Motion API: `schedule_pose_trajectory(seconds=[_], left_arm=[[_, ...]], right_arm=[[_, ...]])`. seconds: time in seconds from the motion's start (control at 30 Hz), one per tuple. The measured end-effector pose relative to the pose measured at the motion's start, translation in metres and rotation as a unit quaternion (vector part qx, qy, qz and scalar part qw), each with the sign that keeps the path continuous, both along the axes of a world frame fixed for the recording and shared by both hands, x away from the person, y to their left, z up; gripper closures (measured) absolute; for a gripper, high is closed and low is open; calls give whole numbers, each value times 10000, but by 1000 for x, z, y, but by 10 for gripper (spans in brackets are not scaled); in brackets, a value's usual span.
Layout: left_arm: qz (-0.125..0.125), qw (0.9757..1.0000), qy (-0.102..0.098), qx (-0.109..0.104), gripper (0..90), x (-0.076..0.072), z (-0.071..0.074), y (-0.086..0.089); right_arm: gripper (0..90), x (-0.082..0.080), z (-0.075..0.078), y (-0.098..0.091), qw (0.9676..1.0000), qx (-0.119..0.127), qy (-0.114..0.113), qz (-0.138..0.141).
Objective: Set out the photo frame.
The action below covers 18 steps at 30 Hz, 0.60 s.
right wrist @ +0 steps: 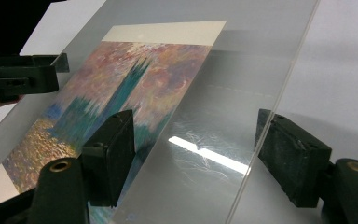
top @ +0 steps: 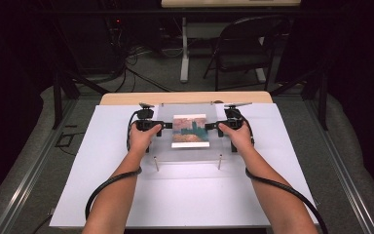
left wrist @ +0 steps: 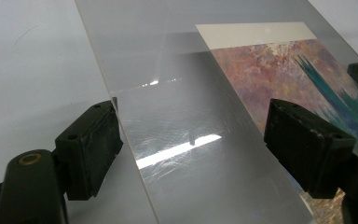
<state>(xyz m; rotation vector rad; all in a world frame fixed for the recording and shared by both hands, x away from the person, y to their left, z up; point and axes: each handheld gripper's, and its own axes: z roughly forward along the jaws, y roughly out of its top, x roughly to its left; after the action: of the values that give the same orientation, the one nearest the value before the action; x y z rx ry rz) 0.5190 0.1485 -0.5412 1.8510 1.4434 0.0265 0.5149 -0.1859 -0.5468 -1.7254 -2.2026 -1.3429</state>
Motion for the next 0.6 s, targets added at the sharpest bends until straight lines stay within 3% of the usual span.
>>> schedule_pose_trajectory(seconds=[0.27, 0.37, 0.6], left_arm=[[65, 10000, 17, 10, 198, 0, 1, 0], [158, 9998, 36, -89, 235, 0, 1, 2], [124, 9999, 42, -91, 256, 1, 2, 3]], right_arm=[[285, 0, 2, 1, 10000, -68, 0, 16], [285, 0, 2, 1, 10000, -74, -6, 17], [285, -1, 4, 1, 9999, -105, 23, 16]])
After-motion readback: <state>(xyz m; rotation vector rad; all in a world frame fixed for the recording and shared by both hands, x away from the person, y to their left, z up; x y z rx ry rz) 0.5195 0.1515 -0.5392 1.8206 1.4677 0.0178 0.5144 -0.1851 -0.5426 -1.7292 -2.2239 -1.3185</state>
